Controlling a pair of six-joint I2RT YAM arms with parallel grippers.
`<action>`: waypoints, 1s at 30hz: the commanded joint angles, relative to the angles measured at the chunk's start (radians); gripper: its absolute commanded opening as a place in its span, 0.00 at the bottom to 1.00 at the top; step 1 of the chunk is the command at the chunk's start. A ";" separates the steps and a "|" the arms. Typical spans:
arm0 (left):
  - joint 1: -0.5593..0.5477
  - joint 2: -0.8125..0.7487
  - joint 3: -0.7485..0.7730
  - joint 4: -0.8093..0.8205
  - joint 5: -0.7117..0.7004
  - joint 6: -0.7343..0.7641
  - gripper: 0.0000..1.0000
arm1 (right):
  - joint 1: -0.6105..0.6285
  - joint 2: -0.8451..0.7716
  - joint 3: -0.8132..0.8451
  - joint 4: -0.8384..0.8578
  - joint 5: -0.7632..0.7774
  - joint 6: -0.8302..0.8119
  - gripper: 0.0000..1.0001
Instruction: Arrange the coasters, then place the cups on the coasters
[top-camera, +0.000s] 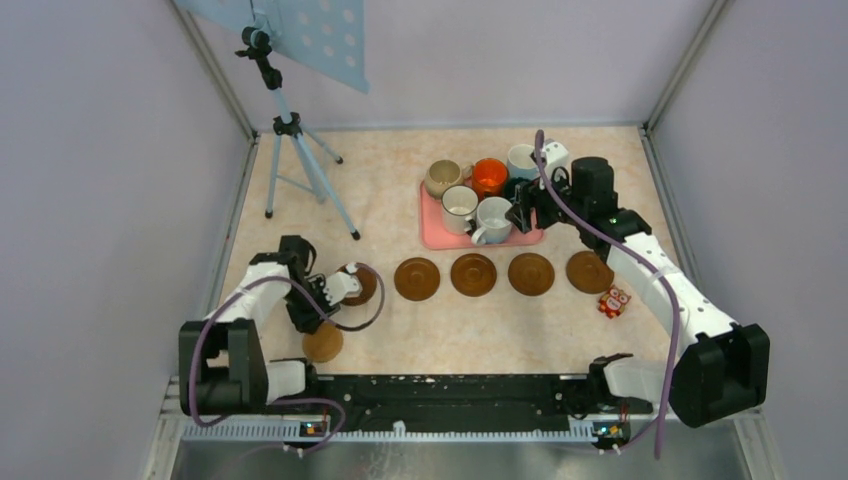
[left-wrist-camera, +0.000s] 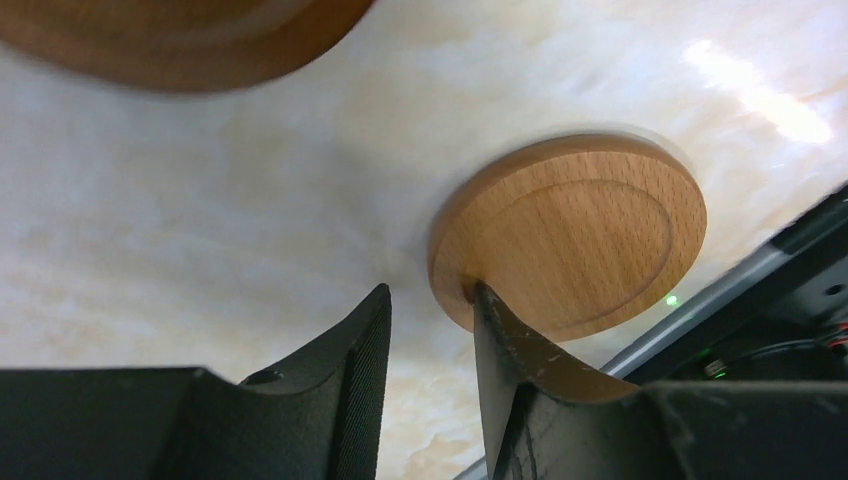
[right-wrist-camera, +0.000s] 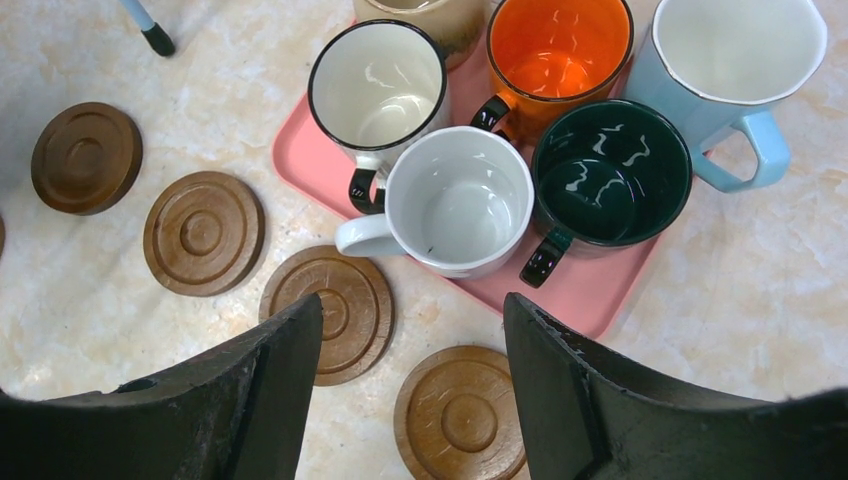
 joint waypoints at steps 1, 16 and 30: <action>0.135 0.124 0.048 0.202 -0.167 0.108 0.41 | -0.002 -0.021 0.001 0.025 0.002 -0.017 0.66; 0.240 0.432 0.363 0.324 -0.151 -0.062 0.41 | -0.002 -0.042 -0.001 0.005 0.015 -0.030 0.65; 0.238 0.422 0.342 0.231 -0.045 -0.067 0.41 | -0.002 -0.049 -0.009 0.003 0.023 -0.039 0.65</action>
